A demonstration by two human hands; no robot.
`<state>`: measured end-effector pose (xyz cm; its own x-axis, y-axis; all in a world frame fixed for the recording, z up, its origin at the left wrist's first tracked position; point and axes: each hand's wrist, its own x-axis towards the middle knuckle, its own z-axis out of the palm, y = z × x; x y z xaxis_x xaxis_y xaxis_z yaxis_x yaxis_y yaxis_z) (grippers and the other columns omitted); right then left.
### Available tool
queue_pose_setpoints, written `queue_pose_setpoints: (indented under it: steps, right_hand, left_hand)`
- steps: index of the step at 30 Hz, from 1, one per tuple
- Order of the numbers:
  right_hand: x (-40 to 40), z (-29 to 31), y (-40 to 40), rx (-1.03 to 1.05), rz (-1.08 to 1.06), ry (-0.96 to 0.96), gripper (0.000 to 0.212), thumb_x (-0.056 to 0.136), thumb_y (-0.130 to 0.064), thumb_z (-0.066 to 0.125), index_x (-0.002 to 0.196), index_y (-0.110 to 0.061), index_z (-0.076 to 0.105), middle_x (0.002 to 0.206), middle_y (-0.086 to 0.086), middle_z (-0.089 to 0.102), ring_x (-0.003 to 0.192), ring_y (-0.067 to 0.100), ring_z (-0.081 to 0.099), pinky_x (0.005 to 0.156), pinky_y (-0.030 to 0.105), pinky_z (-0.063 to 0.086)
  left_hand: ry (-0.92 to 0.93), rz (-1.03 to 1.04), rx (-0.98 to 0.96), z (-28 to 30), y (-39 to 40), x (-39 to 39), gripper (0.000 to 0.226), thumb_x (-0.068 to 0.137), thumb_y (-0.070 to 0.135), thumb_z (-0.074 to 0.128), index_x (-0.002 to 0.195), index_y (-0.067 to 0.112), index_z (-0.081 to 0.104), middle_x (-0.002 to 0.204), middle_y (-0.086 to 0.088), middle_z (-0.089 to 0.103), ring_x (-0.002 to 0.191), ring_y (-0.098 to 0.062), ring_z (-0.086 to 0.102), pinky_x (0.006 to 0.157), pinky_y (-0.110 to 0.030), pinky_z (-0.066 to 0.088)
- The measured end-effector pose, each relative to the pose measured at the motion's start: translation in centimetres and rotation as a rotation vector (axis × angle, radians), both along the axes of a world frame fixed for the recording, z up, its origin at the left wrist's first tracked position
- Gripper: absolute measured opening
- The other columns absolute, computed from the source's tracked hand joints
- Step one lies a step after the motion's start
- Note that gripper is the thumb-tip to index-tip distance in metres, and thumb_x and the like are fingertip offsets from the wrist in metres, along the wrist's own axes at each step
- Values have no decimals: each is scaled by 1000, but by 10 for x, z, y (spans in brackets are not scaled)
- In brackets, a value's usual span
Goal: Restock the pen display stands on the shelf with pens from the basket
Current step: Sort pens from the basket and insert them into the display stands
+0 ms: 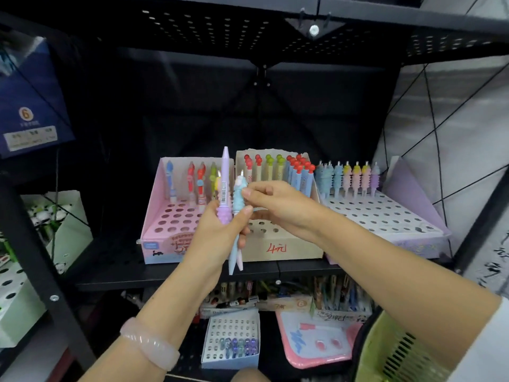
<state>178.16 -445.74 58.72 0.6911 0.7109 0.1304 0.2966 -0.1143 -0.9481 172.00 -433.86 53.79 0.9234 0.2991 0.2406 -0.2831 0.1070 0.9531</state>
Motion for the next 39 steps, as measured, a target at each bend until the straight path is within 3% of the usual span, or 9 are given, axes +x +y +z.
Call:
queue_pose_setpoints:
  steps: [3, 6, 8, 12, 16, 23, 29, 34, 39]
  right_hand:
    - [9, 7, -27, 126, -127, -9, 14, 98, -21, 45, 96, -13, 57, 93, 6, 64, 79, 12, 62, 75, 28, 54]
    - [28, 24, -66, 332, -387, -61, 13, 100, -21, 42, 95, -12, 51, 86, 5, 65, 65, 6, 65, 57, 19, 52]
    - [46, 35, -96, 330, -601, -196, 13, 100, -22, 42, 94, -12, 48, 83, 4, 66, 62, 5, 65, 57, 20, 54]
    - [82, 31, -136, 94, -843, -466, 9, 98, -21, 46, 97, -13, 42, 80, 1, 64, 62, 6, 63, 64, 26, 57]
    - [107, 12, -139, -85, -855, -525, 15, 97, -23, 49, 95, -11, 41, 90, 18, 66, 78, 25, 66, 76, 43, 54]
    - [132, -6, -127, -218, -817, -514, 20, 96, -25, 50, 92, -9, 40, 82, 20, 63, 78, 35, 65, 73, 49, 54]
    - [148, -17, -124, -261, -816, -538, 21, 96, -28, 51, 91, -11, 40, 83, 22, 67, 77, 32, 67, 68, 39, 53]
    - [159, -15, -126, -323, -807, -529, 20, 95, -28, 51, 87, -14, 39, 72, 10, 65, 57, 16, 60, 48, 20, 45]
    - [157, -32, -122, -568, -701, -520, 16, 95, -27, 51, 92, -14, 41, 78, 9, 61, 65, 19, 53, 51, 24, 37]
  left_hand:
    - [28, -43, 22, 6, -23, 9, 23, 91, 27, 56, 101, 7, 51, 57, 1, 55, 41, -8, 46, 42, -19, 43]
    - [49, -95, 73, 8, -46, 19, 19, 95, 29, 48, 95, 10, 48, 56, 2, 55, 39, -9, 42, 43, -20, 42]
    - [60, -110, 67, 6, -58, 26, 10, 97, 23, 47, 93, 14, 44, 54, 3, 56, 39, -9, 42, 44, -22, 41]
    - [92, -119, 51, 2, -72, 38, 6, 97, 17, 45, 92, 15, 41, 53, 4, 61, 38, -9, 45, 40, -20, 39]
    - [108, -94, 77, -1, -74, 43, 6, 96, 17, 47, 91, 15, 45, 56, 4, 64, 40, -9, 47, 38, -17, 38]
    - [88, -109, 72, -1, -68, 41, 5, 96, 21, 48, 101, 22, 51, 59, 4, 63, 43, -10, 48, 41, -23, 43]
    - [86, -110, 19, -5, -67, 43, 10, 96, 19, 48, 105, 20, 52, 55, 3, 60, 40, -10, 43, 39, -22, 36]
    - [96, -106, -20, -5, -68, 44, 9, 97, 12, 46, 102, 18, 48, 57, 1, 63, 40, -10, 42, 38, -21, 35]
    - [100, -79, -7, -7, -69, 40, 13, 97, 12, 46, 106, 3, 47, 59, 2, 65, 40, -9, 44, 39, -22, 39]
